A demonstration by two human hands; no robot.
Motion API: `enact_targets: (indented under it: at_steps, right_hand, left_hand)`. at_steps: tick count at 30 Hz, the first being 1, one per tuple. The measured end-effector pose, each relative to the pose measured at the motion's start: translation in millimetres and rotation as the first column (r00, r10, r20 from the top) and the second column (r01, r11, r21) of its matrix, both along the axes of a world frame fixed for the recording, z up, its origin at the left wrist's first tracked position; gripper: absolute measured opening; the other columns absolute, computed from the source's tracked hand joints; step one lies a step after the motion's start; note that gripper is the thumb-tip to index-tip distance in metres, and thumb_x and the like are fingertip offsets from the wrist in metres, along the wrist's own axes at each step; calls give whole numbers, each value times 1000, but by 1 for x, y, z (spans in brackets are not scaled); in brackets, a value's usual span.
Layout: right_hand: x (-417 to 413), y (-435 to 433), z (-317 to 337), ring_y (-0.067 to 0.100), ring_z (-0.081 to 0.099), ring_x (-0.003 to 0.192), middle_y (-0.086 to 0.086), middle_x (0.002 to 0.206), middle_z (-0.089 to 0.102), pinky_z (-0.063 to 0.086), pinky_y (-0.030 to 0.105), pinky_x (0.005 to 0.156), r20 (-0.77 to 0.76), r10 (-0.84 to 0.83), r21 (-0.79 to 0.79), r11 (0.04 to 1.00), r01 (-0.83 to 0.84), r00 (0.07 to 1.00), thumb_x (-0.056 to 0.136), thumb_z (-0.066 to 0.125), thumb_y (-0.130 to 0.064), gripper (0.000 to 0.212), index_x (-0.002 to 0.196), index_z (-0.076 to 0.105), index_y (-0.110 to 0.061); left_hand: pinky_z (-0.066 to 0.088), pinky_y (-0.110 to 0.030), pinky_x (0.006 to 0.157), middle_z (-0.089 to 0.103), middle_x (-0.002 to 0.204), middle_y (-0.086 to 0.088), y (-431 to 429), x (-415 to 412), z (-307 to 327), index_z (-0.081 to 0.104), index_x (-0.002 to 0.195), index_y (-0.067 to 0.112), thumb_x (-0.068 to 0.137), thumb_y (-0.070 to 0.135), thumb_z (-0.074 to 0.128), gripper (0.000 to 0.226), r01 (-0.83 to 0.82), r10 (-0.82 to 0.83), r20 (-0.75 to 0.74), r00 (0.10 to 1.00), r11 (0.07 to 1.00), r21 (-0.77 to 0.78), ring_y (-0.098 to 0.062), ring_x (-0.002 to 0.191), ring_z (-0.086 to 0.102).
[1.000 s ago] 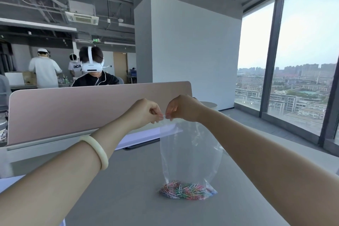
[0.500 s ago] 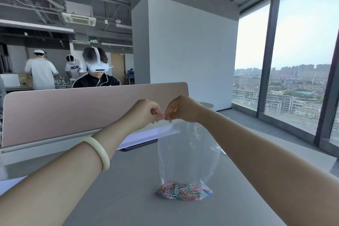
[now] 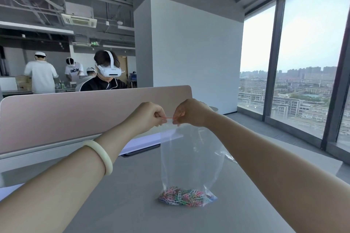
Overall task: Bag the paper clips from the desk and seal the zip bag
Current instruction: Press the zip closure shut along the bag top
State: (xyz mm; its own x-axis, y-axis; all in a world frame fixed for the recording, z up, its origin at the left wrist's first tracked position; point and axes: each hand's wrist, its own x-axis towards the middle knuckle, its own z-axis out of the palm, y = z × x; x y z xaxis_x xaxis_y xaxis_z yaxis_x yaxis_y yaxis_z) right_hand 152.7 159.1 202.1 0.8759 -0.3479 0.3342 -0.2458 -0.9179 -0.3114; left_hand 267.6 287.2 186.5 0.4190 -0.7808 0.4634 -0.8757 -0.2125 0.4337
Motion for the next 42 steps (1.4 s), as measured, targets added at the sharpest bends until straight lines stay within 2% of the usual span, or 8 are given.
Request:
enact_targets:
  at_steps: [6, 9, 12, 16, 22, 27, 34, 42]
  right_hand:
    - [-4, 1, 0, 4, 54, 82, -12, 77, 71, 41, 23, 68, -10, -17, -59, 998, 16, 1000, 81, 64, -28, 13, 68, 65, -33]
    - [-2, 1, -1, 6, 57, 86, -12, 79, 72, 37, 22, 70, -12, -12, -63, 998, 11, 1000, 81, 64, -30, 9, 73, 67, -33]
    - [-3, 1, -1, 5, 57, 87, -11, 86, 74, 38, 23, 73, -4, -10, -68, 998, 10, 1000, 81, 65, -35, 6, 81, 70, -31]
    - [-12, -3, 2, 2, 52, 82, -11, 89, 74, 35, 17, 61, -2, -19, -66, 998, 18, 1000, 81, 66, -34, 10, 87, 73, -29]
    - [-16, -5, 3, 6, 56, 85, -10, 88, 73, 41, 26, 81, -6, -40, -129, 991, 39, 999, 84, 62, -32, 13, 86, 73, -25]
    - [-19, -9, 0, 5, 53, 83, -14, 82, 67, 39, 27, 78, 10, -34, -143, 989, 35, 999, 84, 62, -35, 11, 81, 71, -30]
    - [-23, -22, -3, 6, 52, 79, -20, 65, 57, 36, 31, 95, 19, -54, -182, 982, 56, 998, 82, 63, -39, 17, 66, 57, -39]
    - [-43, -47, -9, 8, 59, 93, -19, 75, 61, 33, 32, 100, 3, -117, -204, 972, 115, 993, 84, 60, -42, 15, 89, 70, -32]
  left_hand:
    - [40, -14, 57, 59, 66, 9, -3, -2, 0, 70, 87, 7, 83, 15, 68, 9, -7, 6, 12, 1000, 1000, 21, -7, 62, 54]
    - [41, -14, 61, 61, 72, 9, -7, -6, -1, 71, 89, 12, 82, 18, 68, 10, 6, -7, 18, 1000, 999, 33, -6, 69, 55]
    - [43, -12, 56, 62, 66, 4, -11, -8, -2, 71, 85, 7, 83, 13, 66, 8, 19, -19, 25, 1000, 1000, 23, -8, 63, 56]
    - [39, -5, 48, 59, 59, 9, -12, -9, -1, 70, 80, 6, 84, 10, 64, 8, 23, -23, 20, 1000, 1000, 15, 3, 51, 54]
    - [38, -1, 46, 59, 59, 10, -12, -10, 1, 70, 81, 5, 84, 11, 65, 8, 17, -17, 16, 1000, 1000, 14, -4, 56, 56]
    - [36, 0, 43, 58, 59, 9, -12, -11, 2, 69, 83, 4, 84, 10, 64, 8, 15, -15, 6, 1000, 1000, 14, 2, 49, 54]
    - [37, 2, 47, 60, 61, 8, -11, -8, 2, 65, 72, 13, 84, 7, 63, 13, 11, -11, 0, 1000, 1000, 7, 2, 52, 57]
    - [38, 1, 49, 61, 61, 6, -7, 1, -4, 63, 69, 17, 83, 10, 66, 16, -25, 25, 3, 1000, 1000, 1, 13, 48, 55]
